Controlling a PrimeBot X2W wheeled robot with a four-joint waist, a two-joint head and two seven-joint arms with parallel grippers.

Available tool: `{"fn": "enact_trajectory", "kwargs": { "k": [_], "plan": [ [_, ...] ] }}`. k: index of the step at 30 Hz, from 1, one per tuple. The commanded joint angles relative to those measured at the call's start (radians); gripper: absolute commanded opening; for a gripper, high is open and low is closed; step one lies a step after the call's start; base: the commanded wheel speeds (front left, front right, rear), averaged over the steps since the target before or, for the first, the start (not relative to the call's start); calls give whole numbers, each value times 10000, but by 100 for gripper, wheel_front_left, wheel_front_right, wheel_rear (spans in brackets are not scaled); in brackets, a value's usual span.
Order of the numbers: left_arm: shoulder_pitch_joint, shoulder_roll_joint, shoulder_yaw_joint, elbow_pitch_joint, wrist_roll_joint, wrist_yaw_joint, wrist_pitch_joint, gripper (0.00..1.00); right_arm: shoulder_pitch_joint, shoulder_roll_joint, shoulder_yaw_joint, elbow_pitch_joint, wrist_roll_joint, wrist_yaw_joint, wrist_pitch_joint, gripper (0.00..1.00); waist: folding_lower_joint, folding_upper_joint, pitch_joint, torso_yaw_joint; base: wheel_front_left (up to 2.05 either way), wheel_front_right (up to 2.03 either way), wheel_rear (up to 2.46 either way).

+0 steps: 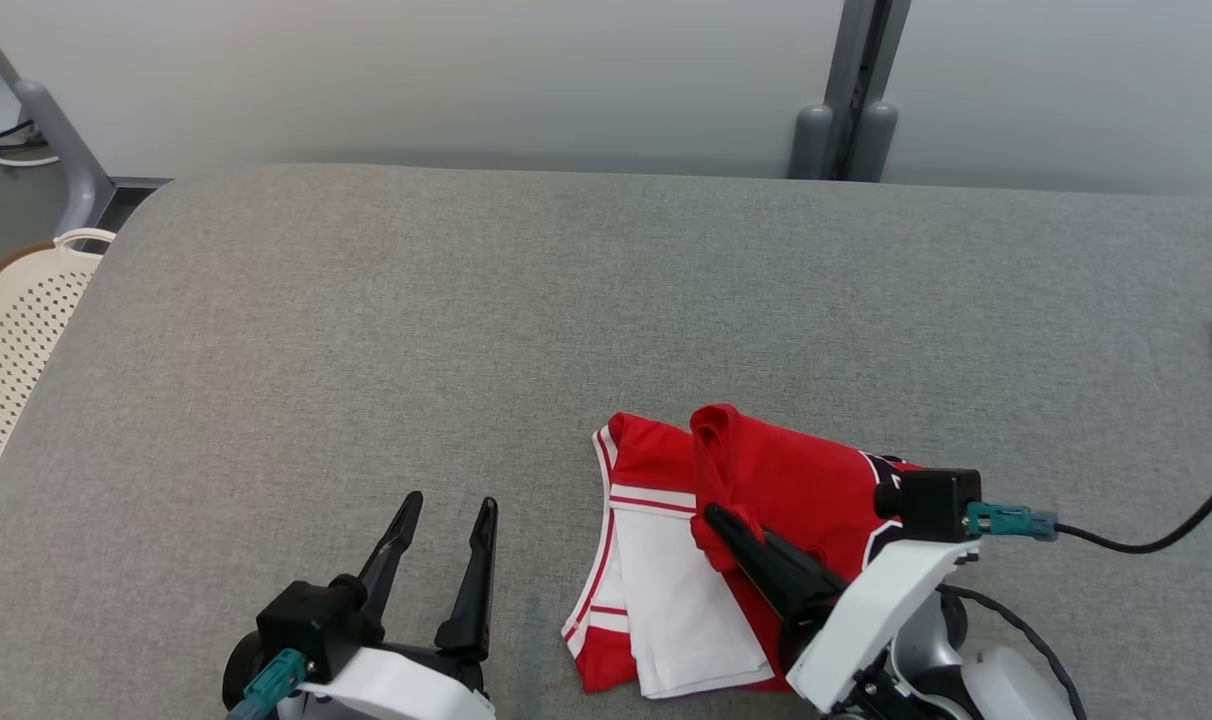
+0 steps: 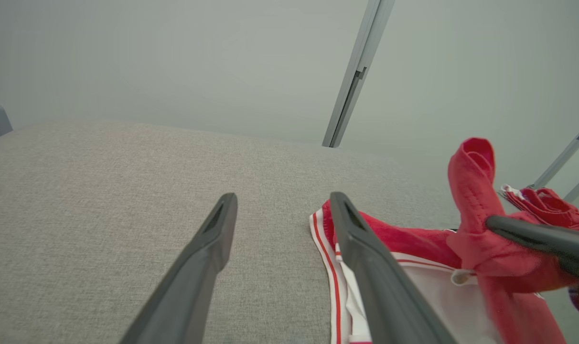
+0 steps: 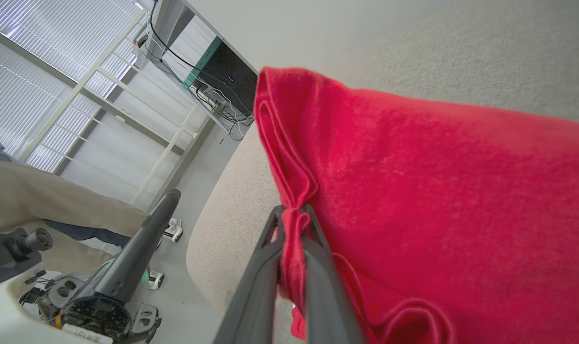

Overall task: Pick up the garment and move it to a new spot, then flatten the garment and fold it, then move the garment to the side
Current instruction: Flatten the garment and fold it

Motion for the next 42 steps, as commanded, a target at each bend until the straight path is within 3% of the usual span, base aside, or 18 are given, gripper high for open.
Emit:
{"fn": "enact_trajectory", "kwargs": {
  "k": [1, 14, 15, 16, 18, 20, 30, 35, 42],
  "plan": [
    [-173, 16, 40, 37, 17, -54, -34, 100, -203, -21, 91, 217, 155, 10, -190, 0, 0, 0, 16, 46, 0, 0, 0],
    [-271, -77, 8, 199, 50, -154, -66, 100, -1566, -14, 1621, 2929, 1051, 16, -1804, 0, 0, 0, 20, 442, 0, 0, 0],
    [-277, -82, 5, 212, 55, -159, -69, 100, -1678, -15, 1760, 3135, 1142, 16, -1890, 11, 0, 0, 14, 471, 0, 0, 0],
    [-280, -93, -4, 221, 57, -162, -71, 100, -1779, -9, 1920, 3294, 1236, 16, -1971, 28, 0, 0, 8, 498, 0, 0, 0],
    [-286, -93, -11, 239, 56, -180, -73, 100, -1987, -10, 2214, 3572, 1436, 16, -2148, 47, 0, 0, -3, 545, 0, 0, 0],
    [-290, -101, -16, 254, 57, -160, -77, 100, -2157, -14, 2499, 3790, 1643, 16, -2317, 100, 0, 0, -10, 584, 0, 0, 0],
    [-216, -108, 38, 222, 59, -119, -84, 100, -2991, -19, 3038, 4222, 2240, 16, -3577, 100, 0, 0, -18, 546, 0, 0, 0],
    [-192, -129, 31, 193, 85, -113, -89, 100, -3323, -15, 2619, 4629, 1272, 16, -4575, 100, 0, 0, -18, 426, 0, 0, 0],
    [-144, -116, -13, 177, 118, -118, -87, 100, -3038, -130, 1429, 4673, 15, 16, -5151, 100, 0, 0, -47, 287, 0, 0, 0]
  ]
}}
